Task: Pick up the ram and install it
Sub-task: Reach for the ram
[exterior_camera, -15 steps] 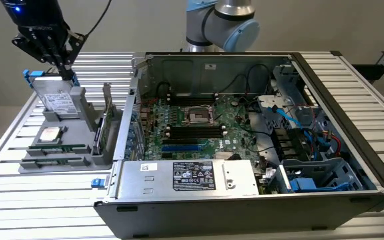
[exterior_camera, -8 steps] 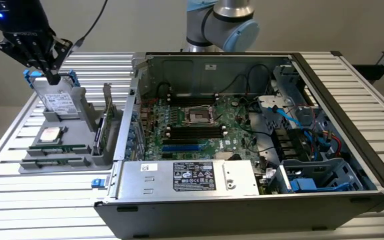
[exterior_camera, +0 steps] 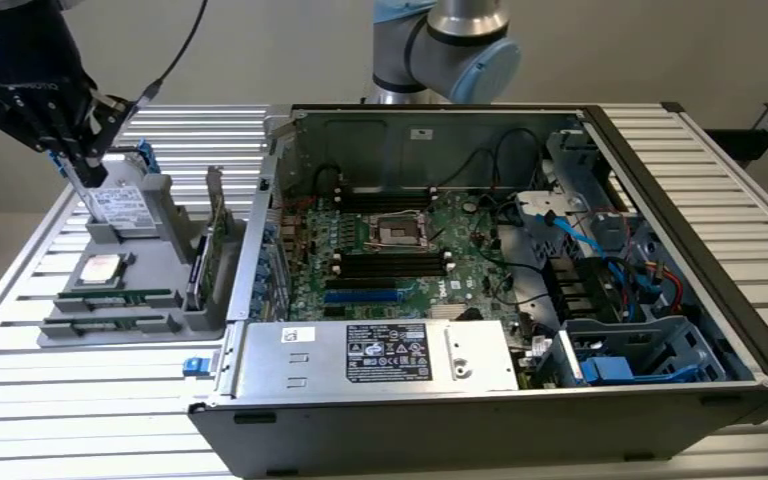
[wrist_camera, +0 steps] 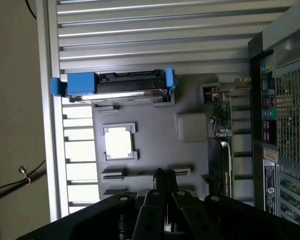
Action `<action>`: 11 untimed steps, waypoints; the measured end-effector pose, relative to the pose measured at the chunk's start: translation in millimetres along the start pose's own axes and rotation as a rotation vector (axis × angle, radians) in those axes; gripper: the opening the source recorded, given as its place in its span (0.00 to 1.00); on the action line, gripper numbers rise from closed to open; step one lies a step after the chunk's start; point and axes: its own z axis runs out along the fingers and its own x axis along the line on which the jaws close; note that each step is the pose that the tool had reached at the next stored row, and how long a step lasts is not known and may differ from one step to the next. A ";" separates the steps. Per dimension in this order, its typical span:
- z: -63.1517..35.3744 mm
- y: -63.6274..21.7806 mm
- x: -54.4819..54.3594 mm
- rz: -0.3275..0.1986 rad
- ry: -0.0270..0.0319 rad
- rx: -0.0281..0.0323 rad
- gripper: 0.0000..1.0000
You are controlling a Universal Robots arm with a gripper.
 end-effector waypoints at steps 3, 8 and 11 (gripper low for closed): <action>1.4 -8.9 0.5 0.000 0.0113 0.0009 0.10; 1.5 -9.9 0.6 0.001 0.0136 0.0010 0.10; 1.5 -9.9 0.6 0.001 0.0136 0.0009 0.10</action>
